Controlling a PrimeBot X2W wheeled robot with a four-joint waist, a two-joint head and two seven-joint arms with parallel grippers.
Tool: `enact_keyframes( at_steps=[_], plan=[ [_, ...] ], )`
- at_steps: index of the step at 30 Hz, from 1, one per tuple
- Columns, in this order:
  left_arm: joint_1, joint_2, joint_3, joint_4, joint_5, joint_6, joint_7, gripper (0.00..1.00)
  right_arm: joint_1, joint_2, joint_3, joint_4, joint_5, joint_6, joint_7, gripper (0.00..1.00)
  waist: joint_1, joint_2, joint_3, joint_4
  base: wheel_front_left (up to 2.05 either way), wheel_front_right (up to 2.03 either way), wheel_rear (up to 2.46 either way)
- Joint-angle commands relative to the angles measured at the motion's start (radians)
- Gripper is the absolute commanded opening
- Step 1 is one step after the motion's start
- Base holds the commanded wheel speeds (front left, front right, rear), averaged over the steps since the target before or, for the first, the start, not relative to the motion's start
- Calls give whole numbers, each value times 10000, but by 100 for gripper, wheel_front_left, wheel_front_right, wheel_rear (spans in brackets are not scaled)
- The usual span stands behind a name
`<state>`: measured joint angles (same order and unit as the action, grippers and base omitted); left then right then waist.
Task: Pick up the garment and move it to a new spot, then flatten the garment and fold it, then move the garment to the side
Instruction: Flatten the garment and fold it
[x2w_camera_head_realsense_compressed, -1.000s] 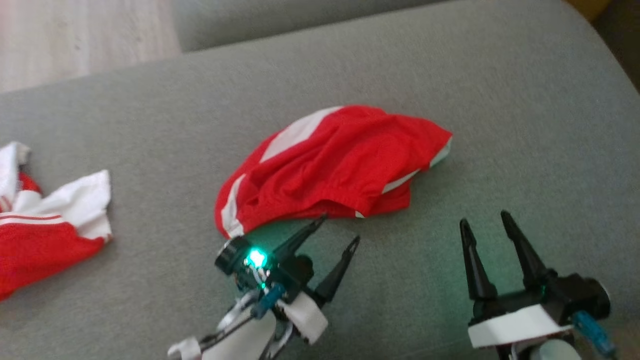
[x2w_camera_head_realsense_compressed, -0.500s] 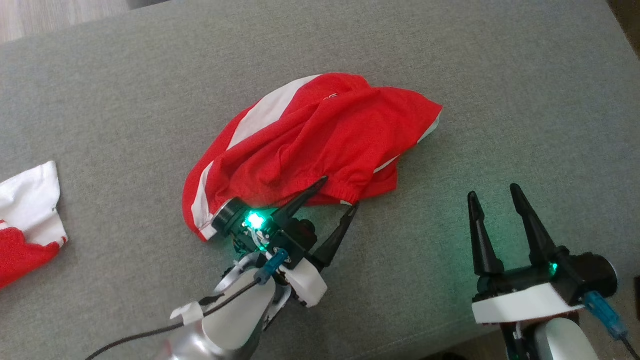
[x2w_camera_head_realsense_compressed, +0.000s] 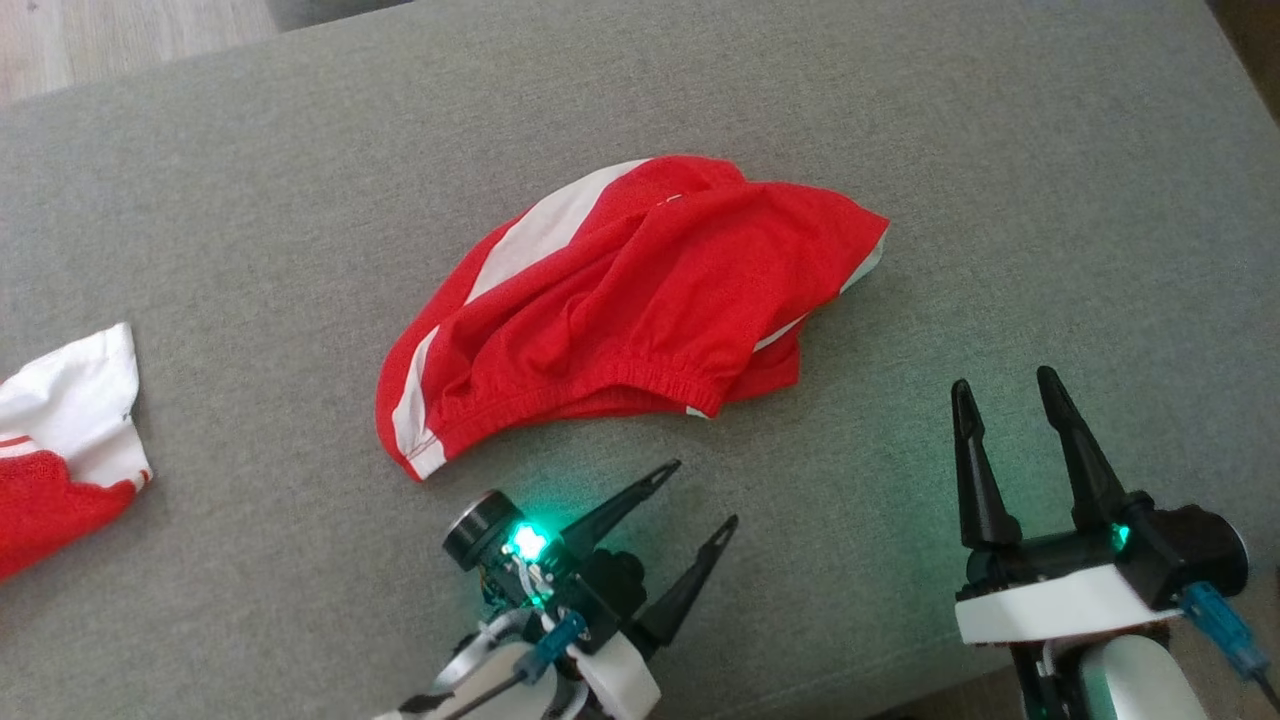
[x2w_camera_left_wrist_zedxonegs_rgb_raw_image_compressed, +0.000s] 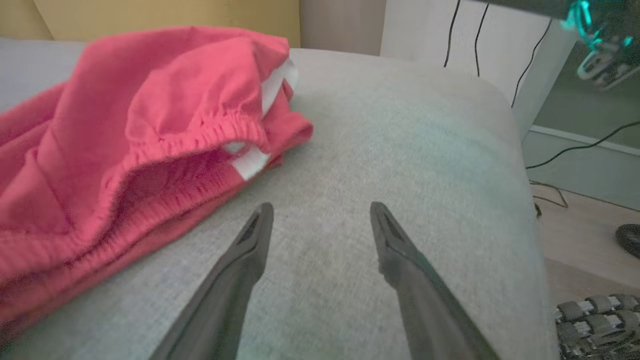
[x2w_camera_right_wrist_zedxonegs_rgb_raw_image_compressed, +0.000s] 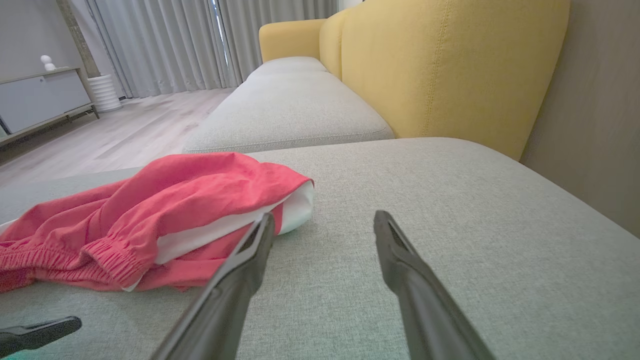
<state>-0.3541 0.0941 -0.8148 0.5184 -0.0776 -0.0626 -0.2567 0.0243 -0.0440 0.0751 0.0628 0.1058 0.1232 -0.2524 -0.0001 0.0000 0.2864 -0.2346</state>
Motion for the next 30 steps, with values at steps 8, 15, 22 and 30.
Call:
enact_keyframes(
  at_steps=[8,15,22,30],
  plan=[
    [-1355,-190,277,882,413,369,-51,100,-322,-62,341,-256,78,75,-94,100,1,0,207,-105,0,0,0],
    [-2027,-232,84,1454,861,840,-51,100,-422,-62,371,-228,95,75,-94,100,1,0,286,-285,0,0,0],
    [-2221,-113,18,1596,875,1047,-51,47,-450,-62,382,-212,179,75,-94,100,1,0,293,-415,0,0,0],
    [-2216,-52,28,1154,576,905,-51,0,-430,-62,351,-221,175,75,-94,100,1,0,170,-240,0,0,0]
  ],
)
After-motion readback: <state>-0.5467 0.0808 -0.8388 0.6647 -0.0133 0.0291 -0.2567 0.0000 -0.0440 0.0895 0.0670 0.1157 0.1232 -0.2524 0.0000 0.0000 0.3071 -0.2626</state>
